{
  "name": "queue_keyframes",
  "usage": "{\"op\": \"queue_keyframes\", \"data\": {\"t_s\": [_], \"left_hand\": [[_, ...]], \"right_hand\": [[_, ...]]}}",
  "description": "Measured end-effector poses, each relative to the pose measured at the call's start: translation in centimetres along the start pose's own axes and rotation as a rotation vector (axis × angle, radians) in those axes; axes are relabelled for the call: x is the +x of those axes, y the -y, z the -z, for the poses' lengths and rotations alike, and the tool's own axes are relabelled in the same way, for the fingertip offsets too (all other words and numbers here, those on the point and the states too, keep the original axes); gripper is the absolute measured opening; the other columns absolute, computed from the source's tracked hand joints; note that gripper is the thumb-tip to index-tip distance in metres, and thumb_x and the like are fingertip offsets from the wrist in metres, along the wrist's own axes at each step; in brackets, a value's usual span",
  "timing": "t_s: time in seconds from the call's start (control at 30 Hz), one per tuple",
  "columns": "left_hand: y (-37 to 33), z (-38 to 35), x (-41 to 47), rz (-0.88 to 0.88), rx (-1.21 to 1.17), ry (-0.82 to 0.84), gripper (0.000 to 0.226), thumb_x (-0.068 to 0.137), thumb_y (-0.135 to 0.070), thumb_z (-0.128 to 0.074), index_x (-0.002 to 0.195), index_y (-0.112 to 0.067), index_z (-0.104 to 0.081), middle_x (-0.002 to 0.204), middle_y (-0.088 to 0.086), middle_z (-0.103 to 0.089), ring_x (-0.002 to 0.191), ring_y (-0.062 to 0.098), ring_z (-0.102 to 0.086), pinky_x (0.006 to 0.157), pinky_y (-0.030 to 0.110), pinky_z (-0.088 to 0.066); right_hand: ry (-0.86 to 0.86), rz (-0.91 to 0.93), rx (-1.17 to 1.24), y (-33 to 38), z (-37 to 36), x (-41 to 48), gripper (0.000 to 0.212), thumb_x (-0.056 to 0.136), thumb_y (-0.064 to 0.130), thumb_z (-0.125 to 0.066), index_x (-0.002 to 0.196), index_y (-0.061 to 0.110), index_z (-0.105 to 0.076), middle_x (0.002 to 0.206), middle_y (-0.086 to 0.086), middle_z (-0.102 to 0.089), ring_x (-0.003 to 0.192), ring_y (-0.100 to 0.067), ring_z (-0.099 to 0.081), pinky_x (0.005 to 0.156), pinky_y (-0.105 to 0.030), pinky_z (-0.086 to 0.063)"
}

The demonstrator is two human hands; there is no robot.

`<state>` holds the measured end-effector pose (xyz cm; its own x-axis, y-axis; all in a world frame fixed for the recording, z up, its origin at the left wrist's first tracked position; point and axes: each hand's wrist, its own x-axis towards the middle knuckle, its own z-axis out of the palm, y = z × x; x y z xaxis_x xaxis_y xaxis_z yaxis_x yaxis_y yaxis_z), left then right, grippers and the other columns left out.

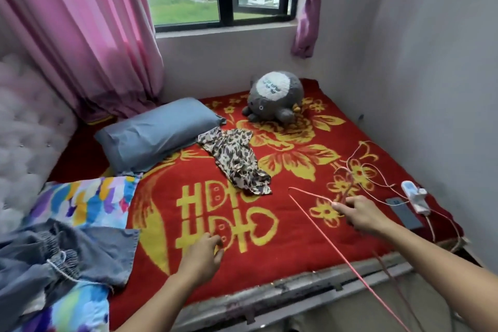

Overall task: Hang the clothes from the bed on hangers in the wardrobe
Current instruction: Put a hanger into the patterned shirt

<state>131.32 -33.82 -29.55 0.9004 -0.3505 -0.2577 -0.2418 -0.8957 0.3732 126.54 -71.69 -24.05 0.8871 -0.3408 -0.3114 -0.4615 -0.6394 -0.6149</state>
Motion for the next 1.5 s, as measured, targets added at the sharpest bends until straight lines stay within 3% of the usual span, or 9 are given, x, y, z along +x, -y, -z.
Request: {"op": "queue_keyframes", "data": {"t_s": [0.1,0.27,0.57,0.8,0.9,1.07,1.17,1.33,1.5], "left_hand": [[0.1,-0.9,4.5,0.026,0.004,0.065,0.018,0.096,-0.037,-0.047,0.108,-0.028,-0.059,0.103,-0.009,-0.052,0.088,0.011,-0.055,0.081,0.03,-0.049],[0.2,-2.7,12.9,0.14,0.028,0.164,0.014,0.095,-0.038,-0.047,0.101,-0.033,-0.058,0.103,-0.009,-0.056,0.092,0.011,-0.058,0.079,0.033,-0.054],[0.8,-10.7,28.6,0.224,0.01,0.309,0.023,0.096,-0.033,-0.045,0.111,-0.021,-0.058,0.107,-0.003,-0.055,0.097,0.017,-0.057,0.081,0.034,-0.049],[4.5,-21.1,43.2,0.518,-0.282,0.174,0.049,0.093,-0.044,-0.052,0.122,-0.005,-0.058,0.11,0.008,-0.065,0.1,0.028,-0.061,0.085,0.035,-0.049],[5.0,-24.2,49.2,0.708,-0.447,0.013,0.057,0.086,-0.053,-0.059,0.112,-0.003,-0.058,0.104,0.011,-0.064,0.095,0.031,-0.059,0.077,0.034,-0.045],[5.4,-25.7,53.6,0.899,-0.608,-0.248,0.01,0.087,-0.02,-0.056,0.087,-0.01,-0.06,0.087,0.006,-0.063,0.075,0.028,-0.055,0.064,0.028,-0.043],[5.5,-23.9,51.1,0.66,-0.524,-0.325,0.023,0.089,-0.006,-0.046,0.066,-0.011,-0.045,0.064,0.0,-0.046,0.058,0.019,-0.039,0.049,0.027,-0.027],[7.5,-20.8,43.3,0.282,-0.441,-0.316,0.01,0.079,0.0,-0.046,0.073,-0.002,-0.053,0.066,0.009,-0.057,0.061,0.023,-0.047,0.059,0.037,-0.034],[9.5,-18.7,36.8,0.118,-0.425,-0.281,0.006,0.076,-0.004,-0.052,0.069,-0.003,-0.052,0.061,0.005,-0.053,0.057,0.018,-0.043,0.056,0.035,-0.036]], "right_hand": [[0.002,-0.063,-0.059,-2.0,-0.8,6.0,0.049,0.093,0.046,-0.055,0.061,0.009,-0.06,0.055,-0.001,-0.06,0.053,-0.02,-0.057,0.059,-0.034,-0.044],[0.061,-0.18,-0.079,-4.9,-3.9,18.0,0.041,0.095,0.046,-0.05,0.066,0.018,-0.059,0.069,-0.002,-0.066,0.074,-0.027,-0.065,0.066,-0.035,-0.046],[-0.032,-0.348,0.313,-9.7,-12.6,35.4,0.033,0.098,0.032,-0.049,0.083,0.012,-0.07,0.062,-0.001,-0.061,0.049,-0.018,-0.055,0.057,-0.031,-0.045],[-0.077,-0.531,0.489,-18.6,-21.4,41.9,0.038,0.101,0.033,-0.045,0.08,0.009,-0.066,0.064,-0.009,-0.061,0.042,-0.009,-0.058,0.044,-0.019,-0.049],[-0.035,-0.613,0.365,-21.8,-23.5,41.7,0.042,0.099,0.041,-0.046,0.078,0.011,-0.066,0.069,-0.007,-0.065,0.055,-0.018,-0.062,0.048,-0.027,-0.049],[0.081,-0.447,-0.057,-23.1,-23.9,38.9,0.045,0.095,0.052,-0.043,0.074,0.019,-0.067,0.069,0.003,-0.07,0.065,-0.019,-0.069,0.073,-0.04,-0.055],[0.047,-0.331,-0.337,-20.3,-22.9,38.2,0.045,0.091,0.059,-0.04,0.082,0.025,-0.068,0.078,-0.005,-0.07,0.08,-0.031,-0.067,0.072,-0.04,-0.051],[0.0,0.065,-0.286,-10.2,-24.1,41.8,0.018,0.086,0.038,-0.06,0.102,0.032,-0.067,0.1,0.003,-0.07,0.093,-0.029,-0.066,0.075,-0.04,-0.053],[0.06,0.562,-0.393,1.9,-28.7,44.2,0.066,0.083,0.018,-0.063,0.143,0.031,-0.039,0.132,0.0,-0.048,0.117,-0.023,-0.049,0.072,-0.04,-0.054]]}}
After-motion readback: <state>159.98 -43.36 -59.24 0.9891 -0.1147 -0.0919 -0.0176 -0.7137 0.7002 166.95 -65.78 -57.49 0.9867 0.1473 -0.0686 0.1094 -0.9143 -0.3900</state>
